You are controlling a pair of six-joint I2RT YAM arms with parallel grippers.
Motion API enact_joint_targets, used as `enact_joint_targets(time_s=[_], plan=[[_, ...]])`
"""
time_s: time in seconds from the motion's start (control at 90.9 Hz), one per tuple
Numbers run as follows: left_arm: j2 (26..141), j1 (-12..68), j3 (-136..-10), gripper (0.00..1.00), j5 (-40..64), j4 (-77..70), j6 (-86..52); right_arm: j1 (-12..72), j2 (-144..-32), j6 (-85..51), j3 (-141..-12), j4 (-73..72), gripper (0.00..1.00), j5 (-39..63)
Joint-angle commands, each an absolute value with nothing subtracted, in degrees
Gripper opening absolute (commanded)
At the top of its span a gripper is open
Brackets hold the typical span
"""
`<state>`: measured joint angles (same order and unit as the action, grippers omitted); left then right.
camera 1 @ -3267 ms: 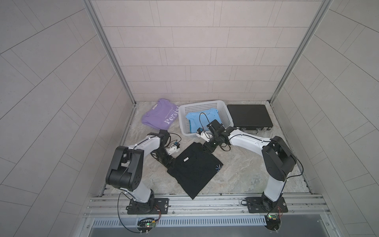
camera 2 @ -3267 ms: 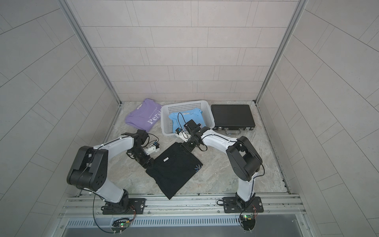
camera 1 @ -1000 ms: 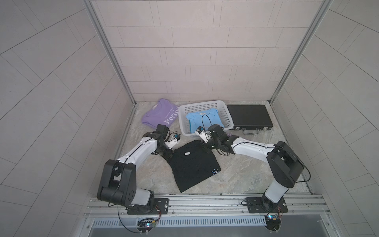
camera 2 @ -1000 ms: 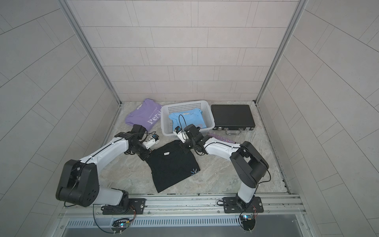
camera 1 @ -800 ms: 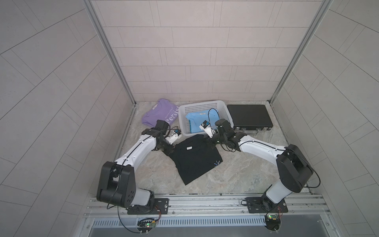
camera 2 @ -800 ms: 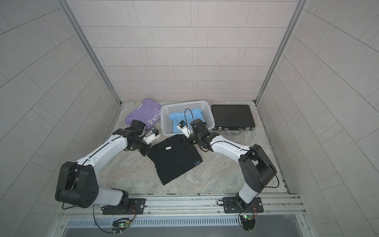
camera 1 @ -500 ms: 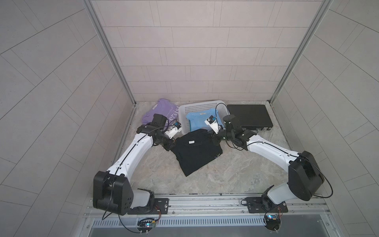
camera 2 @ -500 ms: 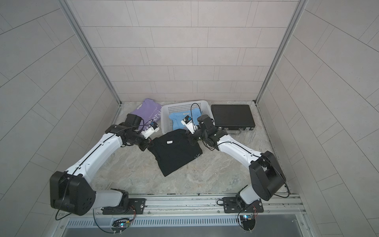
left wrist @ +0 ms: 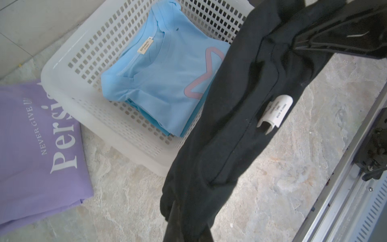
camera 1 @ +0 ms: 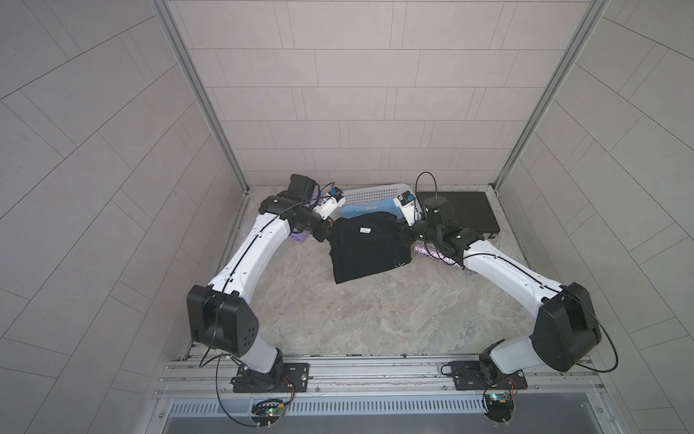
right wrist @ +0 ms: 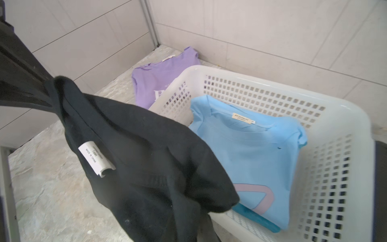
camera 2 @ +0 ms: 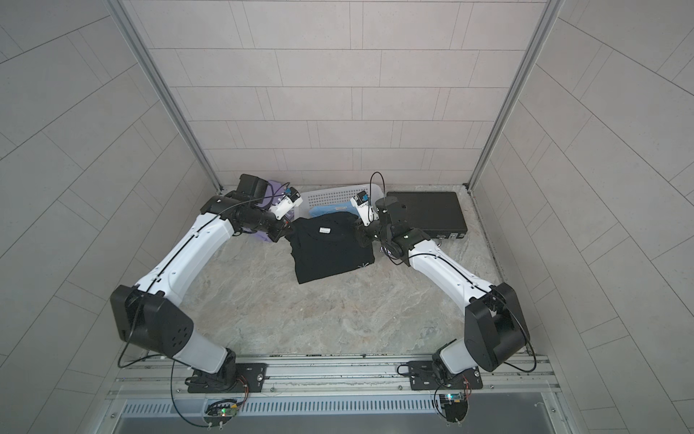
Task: Put the folded t-shirts into the basket
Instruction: Place the T-shirt in the bin.
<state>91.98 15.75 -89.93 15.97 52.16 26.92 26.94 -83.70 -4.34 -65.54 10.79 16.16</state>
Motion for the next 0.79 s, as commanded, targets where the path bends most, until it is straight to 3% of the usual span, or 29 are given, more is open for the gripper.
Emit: enact_joint_targets(time_s=[0.0, 0.407, 0.781], plan=[[95.39, 17.39, -95.11, 0.00, 15.37, 52.42, 26.65, 25.80, -84.50, -6.31, -67.51, 11.36, 0.00, 10.47], [113.25, 18.50, -120.28, 0.00, 10.47, 57.13, 29.75, 21.09, -94.02, -7.94, -79.26, 13.06, 0.00, 7.49], [125.80, 18.37, -131.12, 0.00, 2.32, 55.99, 32.26, 19.98, -112.75, -5.19, -100.41, 23.88, 0.00, 10.63]])
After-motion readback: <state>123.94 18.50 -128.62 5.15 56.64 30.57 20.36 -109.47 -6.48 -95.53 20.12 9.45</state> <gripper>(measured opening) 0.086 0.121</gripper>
